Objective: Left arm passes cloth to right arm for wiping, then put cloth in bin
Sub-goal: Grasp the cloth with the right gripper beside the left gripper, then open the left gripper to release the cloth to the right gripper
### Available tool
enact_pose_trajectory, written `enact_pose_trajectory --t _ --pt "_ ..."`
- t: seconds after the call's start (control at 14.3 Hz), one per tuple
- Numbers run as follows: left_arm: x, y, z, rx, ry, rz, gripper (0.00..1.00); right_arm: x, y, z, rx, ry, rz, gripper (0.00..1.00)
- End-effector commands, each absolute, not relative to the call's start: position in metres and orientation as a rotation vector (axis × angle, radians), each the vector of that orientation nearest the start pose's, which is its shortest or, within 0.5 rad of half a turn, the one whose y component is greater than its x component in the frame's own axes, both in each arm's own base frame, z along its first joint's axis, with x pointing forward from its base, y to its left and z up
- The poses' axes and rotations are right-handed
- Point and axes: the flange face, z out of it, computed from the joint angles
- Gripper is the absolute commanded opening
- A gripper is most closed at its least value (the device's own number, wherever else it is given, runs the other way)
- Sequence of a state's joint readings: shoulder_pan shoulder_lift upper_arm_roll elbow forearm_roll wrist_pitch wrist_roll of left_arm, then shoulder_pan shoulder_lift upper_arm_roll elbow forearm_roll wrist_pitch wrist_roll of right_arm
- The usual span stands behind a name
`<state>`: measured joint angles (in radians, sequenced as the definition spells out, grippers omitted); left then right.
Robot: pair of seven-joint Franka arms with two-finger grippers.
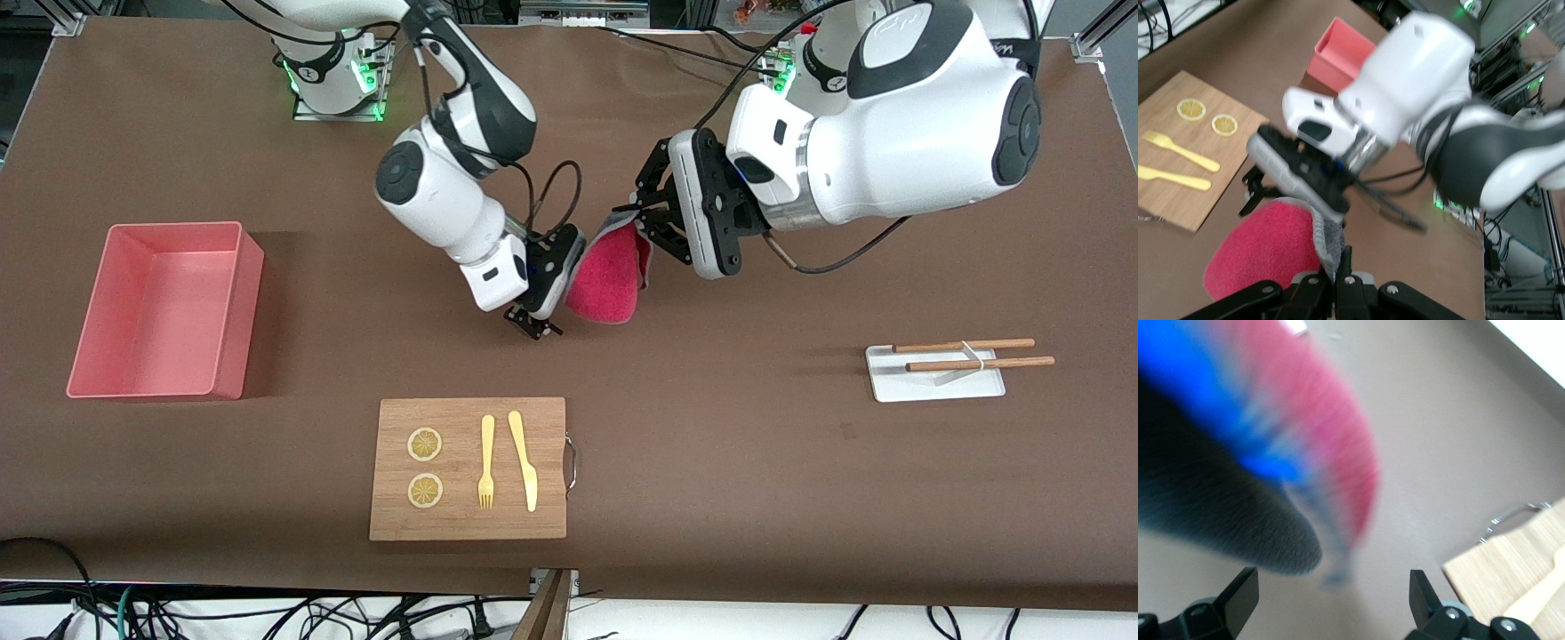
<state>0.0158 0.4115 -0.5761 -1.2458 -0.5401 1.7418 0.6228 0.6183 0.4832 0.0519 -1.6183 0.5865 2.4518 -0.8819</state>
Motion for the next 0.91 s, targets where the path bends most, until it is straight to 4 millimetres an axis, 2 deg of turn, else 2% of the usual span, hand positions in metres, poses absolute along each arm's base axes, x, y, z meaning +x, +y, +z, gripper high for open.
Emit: enact_pose_trajectory --t 0.0,0.35,0.7,0.84 --pt "0.580 -0.320 0.611 2.093 -1.239 0.183 0.00 0.548 0.423 0.412 -2.138 -1.517 -0.510 1.00" --pt "0.579 -0.321 0.608 2.096 -1.234 0.167 0.00 0.543 0.424 0.440 -2.064 -1.588 -0.548 1.00" --pt "0.578 -0.321 0.607 2.095 -1.237 0.158 0.00 0.549 0.436 0.466 -2.076 -1.510 -0.631 1.00" --pt "0.578 -0.321 0.607 2.094 -1.237 0.156 0.00 0.550 0.436 0.467 -2.082 -1.508 -0.636 1.00"
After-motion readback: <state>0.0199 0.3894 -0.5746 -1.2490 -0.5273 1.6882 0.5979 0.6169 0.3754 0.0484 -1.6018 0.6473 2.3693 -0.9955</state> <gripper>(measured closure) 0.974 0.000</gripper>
